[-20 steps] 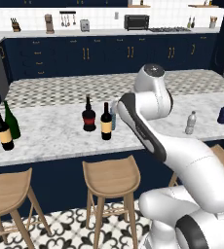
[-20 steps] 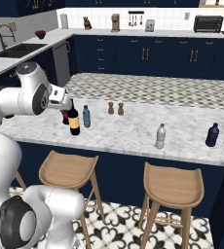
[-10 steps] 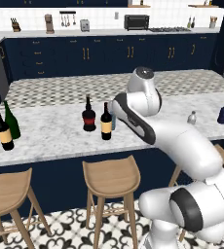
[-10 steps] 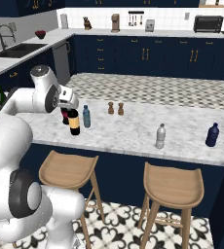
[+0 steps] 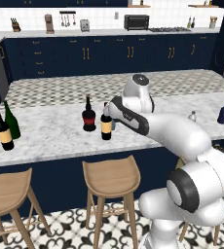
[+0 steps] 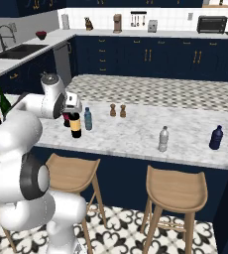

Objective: Move the plastic bottles in the middle to the plastics group, and the glass bottles in the middle to the glass group.

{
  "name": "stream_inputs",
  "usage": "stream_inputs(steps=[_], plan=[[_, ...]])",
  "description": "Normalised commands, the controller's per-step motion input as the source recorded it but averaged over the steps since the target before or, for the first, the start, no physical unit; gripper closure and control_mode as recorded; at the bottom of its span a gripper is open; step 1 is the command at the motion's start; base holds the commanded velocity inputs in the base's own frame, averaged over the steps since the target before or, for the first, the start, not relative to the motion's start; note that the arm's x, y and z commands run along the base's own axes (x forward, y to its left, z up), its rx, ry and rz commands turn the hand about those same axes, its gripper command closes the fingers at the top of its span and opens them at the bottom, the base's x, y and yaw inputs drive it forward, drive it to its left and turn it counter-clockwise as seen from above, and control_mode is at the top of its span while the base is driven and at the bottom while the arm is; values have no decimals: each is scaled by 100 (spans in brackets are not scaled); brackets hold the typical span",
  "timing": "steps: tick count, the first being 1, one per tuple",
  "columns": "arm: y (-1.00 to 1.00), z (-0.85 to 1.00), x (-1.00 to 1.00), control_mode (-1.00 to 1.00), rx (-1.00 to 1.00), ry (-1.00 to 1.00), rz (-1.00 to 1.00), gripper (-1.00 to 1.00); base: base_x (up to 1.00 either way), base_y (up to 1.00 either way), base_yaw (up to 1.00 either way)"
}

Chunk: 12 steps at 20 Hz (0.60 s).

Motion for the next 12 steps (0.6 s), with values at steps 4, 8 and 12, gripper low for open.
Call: stream_inputs(steps=[4,8,12], plan=[[0,0,33,-100,-6,7,3,-100,0,0,0],[0,0,43,-100,-6,9,0,-100,0,0,0],[6,0,42,-100,-6,6,0,-100,0,0,0]])
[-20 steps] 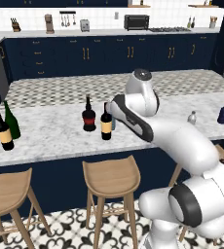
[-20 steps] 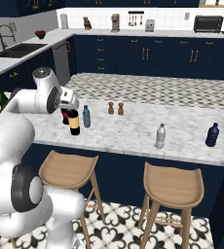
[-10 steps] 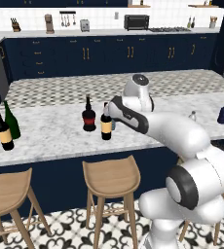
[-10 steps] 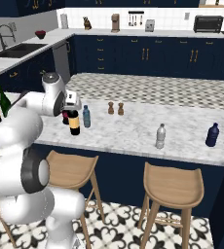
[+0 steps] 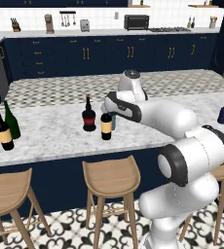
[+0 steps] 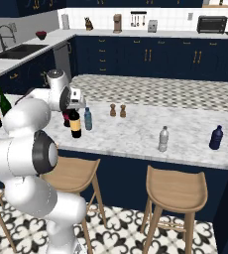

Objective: Move the plastic bottles in the middle to the plastics group, and the glass bottles in the middle to the glass group.

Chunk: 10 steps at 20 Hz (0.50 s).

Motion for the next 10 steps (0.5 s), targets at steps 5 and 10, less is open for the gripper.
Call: stream_inputs(steps=[5,10], plan=[[9,-22,15,-100,-2,0,0,-100,0,0,0],[12,-30,27,-100,0,0,0,-100,0,0,0]])
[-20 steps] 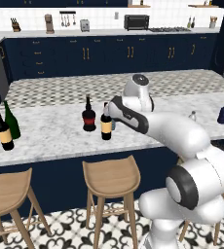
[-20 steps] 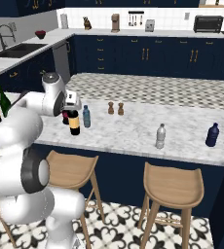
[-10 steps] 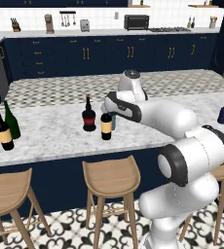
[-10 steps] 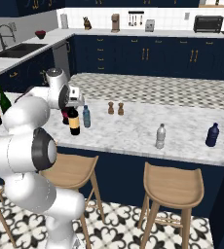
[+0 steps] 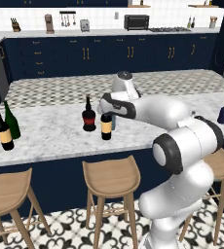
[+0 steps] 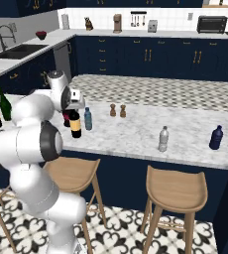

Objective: Move the plastic bottles in the middle to the plastics group, and the glass bottles in the middle to the glass group.

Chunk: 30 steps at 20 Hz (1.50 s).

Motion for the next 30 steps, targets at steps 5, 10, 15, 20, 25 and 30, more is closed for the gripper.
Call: stream_inputs(steps=[5,10,15,20,25,30], plan=[[0,-27,34,-100,0,0,0,-100,0,0,0],[1,-20,32,-100,0,0,0,-100,0,0,0],[5,-20,18,-100,0,0,0,-100,0,0,0],[10,-17,15,-100,0,0,0,-100,0,0,0],[1,-10,23,-100,0,0,0,-100,0,0,0],[0,-13,22,-100,0,0,0,-100,0,0,0]])
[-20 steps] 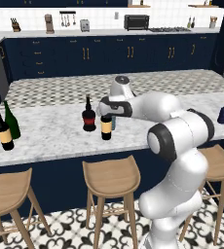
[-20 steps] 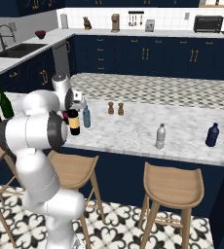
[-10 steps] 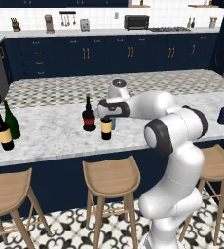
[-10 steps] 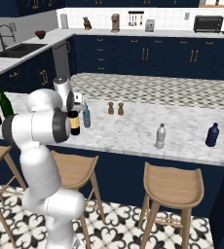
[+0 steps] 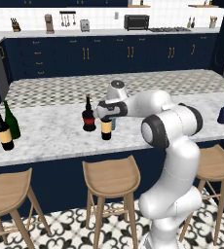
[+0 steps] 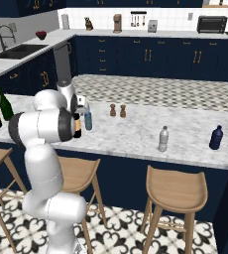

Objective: Move the plastic bottles in the middle to the plastics group, and the glass bottles in the middle to the glass group.

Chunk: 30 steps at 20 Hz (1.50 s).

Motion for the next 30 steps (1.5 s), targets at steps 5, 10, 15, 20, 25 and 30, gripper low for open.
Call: stream_inputs(steps=[5,10,15,20,25,30], plan=[[0,-19,14,-100,0,0,0,-100,0,0,0],[2,-12,3,-100,0,0,0,-100,0,0,0],[0,0,0,-100,0,0,0,100,0,0,0],[2,0,-20,-100,0,-1,0,100,0,0,0],[41,29,-75,-100,1,-4,2,100,0,0,0],[62,45,-52,-100,0,-5,5,100,0,0,0]])
